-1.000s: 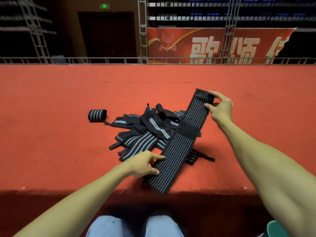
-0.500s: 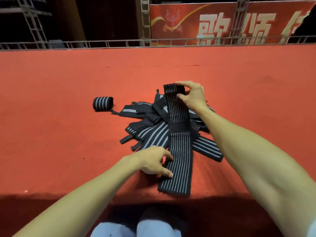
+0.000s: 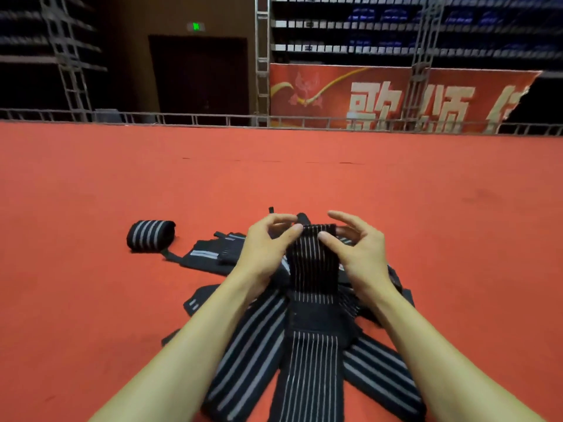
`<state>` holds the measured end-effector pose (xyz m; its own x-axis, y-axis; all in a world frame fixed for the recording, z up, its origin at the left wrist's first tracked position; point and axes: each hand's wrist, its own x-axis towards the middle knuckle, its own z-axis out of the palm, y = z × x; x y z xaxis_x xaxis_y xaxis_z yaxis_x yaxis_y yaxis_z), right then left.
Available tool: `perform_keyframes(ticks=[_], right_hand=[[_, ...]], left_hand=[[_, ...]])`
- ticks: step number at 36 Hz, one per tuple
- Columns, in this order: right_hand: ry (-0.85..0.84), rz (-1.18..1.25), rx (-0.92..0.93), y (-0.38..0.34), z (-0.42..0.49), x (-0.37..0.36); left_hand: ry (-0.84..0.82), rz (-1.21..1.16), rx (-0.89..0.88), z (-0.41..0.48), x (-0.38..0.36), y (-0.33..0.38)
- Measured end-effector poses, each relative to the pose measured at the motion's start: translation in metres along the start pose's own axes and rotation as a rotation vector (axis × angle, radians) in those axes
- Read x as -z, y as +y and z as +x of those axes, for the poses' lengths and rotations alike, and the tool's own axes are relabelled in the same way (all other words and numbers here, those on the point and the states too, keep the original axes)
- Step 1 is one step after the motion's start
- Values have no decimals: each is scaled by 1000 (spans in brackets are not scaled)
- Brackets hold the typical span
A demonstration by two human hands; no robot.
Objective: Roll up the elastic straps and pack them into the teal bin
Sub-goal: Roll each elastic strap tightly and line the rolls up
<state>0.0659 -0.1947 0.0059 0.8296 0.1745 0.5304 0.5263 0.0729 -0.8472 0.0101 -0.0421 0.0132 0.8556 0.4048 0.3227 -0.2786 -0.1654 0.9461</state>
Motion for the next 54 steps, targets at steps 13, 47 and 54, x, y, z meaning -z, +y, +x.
perform_keyframes(ticks=[13,47,54], right_hand=[[-62,162,-99,5,29,-17],[-102,307,-73,-43,33,-10],[-120,320,-98,-46,31,-10]], left_hand=[[29,90,-169,29,7,1],[-122,-403,36,13,3,45],[-60,-394,5,12,3,46]])
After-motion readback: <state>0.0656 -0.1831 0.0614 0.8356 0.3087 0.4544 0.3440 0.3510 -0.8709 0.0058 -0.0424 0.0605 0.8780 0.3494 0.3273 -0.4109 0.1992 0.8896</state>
